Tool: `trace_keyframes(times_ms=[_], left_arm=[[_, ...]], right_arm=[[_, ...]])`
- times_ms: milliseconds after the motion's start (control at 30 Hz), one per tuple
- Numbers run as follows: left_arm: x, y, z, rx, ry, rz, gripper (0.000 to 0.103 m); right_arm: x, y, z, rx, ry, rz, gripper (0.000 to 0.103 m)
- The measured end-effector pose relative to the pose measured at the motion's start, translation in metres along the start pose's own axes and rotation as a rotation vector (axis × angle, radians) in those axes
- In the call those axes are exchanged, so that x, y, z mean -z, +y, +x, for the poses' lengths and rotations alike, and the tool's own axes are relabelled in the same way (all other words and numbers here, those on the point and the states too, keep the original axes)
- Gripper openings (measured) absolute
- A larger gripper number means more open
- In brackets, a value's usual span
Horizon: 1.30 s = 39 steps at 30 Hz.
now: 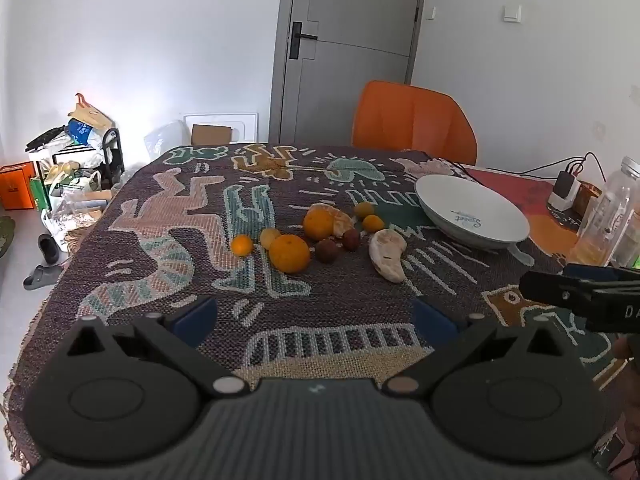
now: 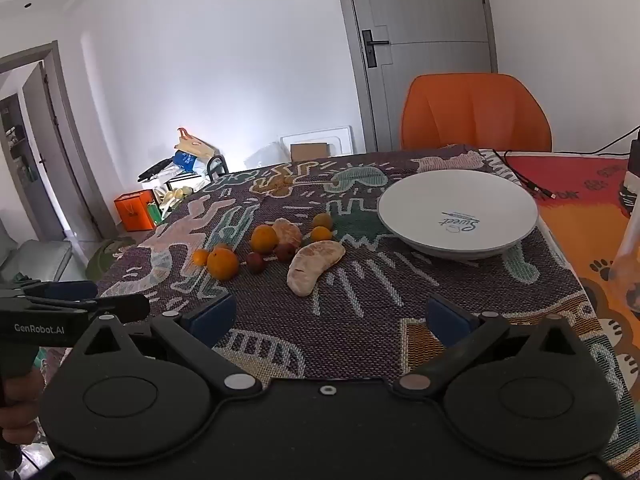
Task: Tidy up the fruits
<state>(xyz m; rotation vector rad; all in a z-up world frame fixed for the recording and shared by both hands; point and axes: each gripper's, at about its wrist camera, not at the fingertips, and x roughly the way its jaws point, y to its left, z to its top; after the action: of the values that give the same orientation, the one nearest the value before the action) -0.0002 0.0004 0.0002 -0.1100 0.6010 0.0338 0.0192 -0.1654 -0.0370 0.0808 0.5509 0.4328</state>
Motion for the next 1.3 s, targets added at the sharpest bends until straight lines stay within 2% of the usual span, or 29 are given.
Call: trace_keyframes(times_ms=[133, 267, 1300], left_arm=[[0.001, 0.001, -0.003, -0.016, -0.021, 0.003, 0.103], [-0.002, 0.003, 0.002, -0.001, 0.010, -0.003, 0.103], [-0.002, 0.008, -0.006, 0.006, -0.015, -0.019, 0.103]], right_arm=[[0.000, 0.000, 0.001, -0.003, -0.005, 0.003, 0.103], [-0.001, 0.000, 0.001, -0.004, -0.001, 0.000, 0.103], [-0.002, 0.011, 0.000, -0.016, 0.011, -0.030, 0.103]])
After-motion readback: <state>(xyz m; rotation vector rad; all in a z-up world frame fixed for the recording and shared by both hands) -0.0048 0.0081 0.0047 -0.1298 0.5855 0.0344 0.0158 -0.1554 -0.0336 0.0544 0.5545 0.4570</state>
